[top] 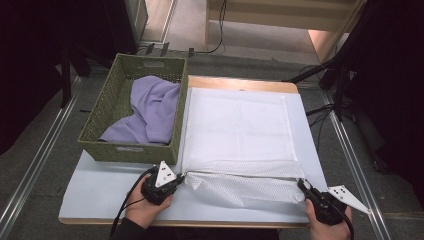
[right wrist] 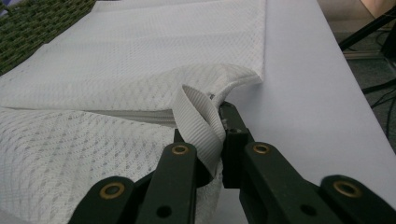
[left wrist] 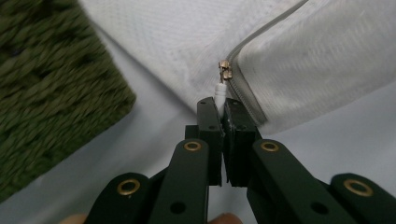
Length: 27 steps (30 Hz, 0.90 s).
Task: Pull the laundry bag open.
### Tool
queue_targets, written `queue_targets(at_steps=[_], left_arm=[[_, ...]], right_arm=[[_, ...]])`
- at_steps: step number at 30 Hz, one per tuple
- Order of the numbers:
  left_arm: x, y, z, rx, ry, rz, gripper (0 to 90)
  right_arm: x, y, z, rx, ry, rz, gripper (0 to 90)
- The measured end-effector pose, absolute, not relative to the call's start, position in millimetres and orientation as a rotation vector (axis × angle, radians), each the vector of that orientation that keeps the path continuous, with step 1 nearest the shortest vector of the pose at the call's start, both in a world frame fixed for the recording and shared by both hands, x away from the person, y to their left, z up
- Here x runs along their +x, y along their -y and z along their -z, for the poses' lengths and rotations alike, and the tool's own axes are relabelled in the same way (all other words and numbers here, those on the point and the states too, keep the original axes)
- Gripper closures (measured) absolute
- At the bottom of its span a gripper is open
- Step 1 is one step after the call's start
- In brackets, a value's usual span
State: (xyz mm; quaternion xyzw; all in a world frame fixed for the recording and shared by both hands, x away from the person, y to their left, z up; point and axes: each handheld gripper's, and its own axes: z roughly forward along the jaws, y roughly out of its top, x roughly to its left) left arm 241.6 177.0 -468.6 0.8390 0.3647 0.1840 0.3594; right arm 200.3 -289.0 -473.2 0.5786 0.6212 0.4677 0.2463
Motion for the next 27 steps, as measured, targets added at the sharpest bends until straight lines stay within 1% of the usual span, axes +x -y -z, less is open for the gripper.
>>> queue_targets(at_steps=[3, 4, 8, 14, 17, 18, 20, 21, 22, 23, 24, 27], left_arm=[[239.9, -186.5, 466.4, 2.149, -0.961, -0.489, 87.4], [239.6, -189.1, 465.7, 2.142, -0.962, -0.473, 87.4], [235.6, -190.7, 465.4, 2.152, -0.949, -0.486, 87.4], [232.0, -193.2, 463.5, 2.124, -0.922, -0.469, 87.3], [232.5, -196.9, 463.1, 2.104, -0.929, -0.419, 87.0], [232.4, -199.2, 462.5, 2.086, -0.940, -0.411, 86.6], [233.0, -205.8, 459.9, 2.047, -0.964, -0.386, 82.9], [233.0, -213.0, 456.4, 2.005, -0.982, -0.381, 77.7], [233.0, -213.0, 456.4, 2.005, -0.982, -0.381, 76.1], [232.8, -216.6, 454.4, 1.984, -0.987, -0.382, 76.1], [232.8, -219.9, 452.4, 1.958, -0.996, -0.378, 73.4], [233.0, -226.8, 447.8, 1.886, -1.006, -0.338, 73.4]], right_arm=[[199.5, 290.9, 474.4, 1.595, -1.686, -1.262, 86.5], [199.3, 292.1, 474.7, 1.593, -1.686, -1.261, 86.4], [199.3, 291.2, 476.4, 1.590, -1.698, -1.259, 86.5], [198.5, 292.3, 478.8, 1.596, -1.708, -1.261, 86.4], [196.3, 292.9, 479.1, 1.579, -1.701, -1.284, 85.0], [195.5, 294.1, 478.9, 1.569, -1.700, -1.311, 83.0], [194.8, 296.6, 479.1, 1.565, -1.695, -1.336, 71.2], [193.3, 298.5, 479.4, 1.559, -1.668, -1.310, 60.0], [193.3, 298.5, 479.4, 1.559, -1.668, -1.310, 60.0], [192.2, 299.4, 478.7, 1.562, -1.644, -1.295, 57.0], [190.2, 302.1, 476.2, 1.566, -1.604, -1.271, 52.5], [188.4, 303.0, 473.6, 1.560, -1.578, -1.254, 50.4]])
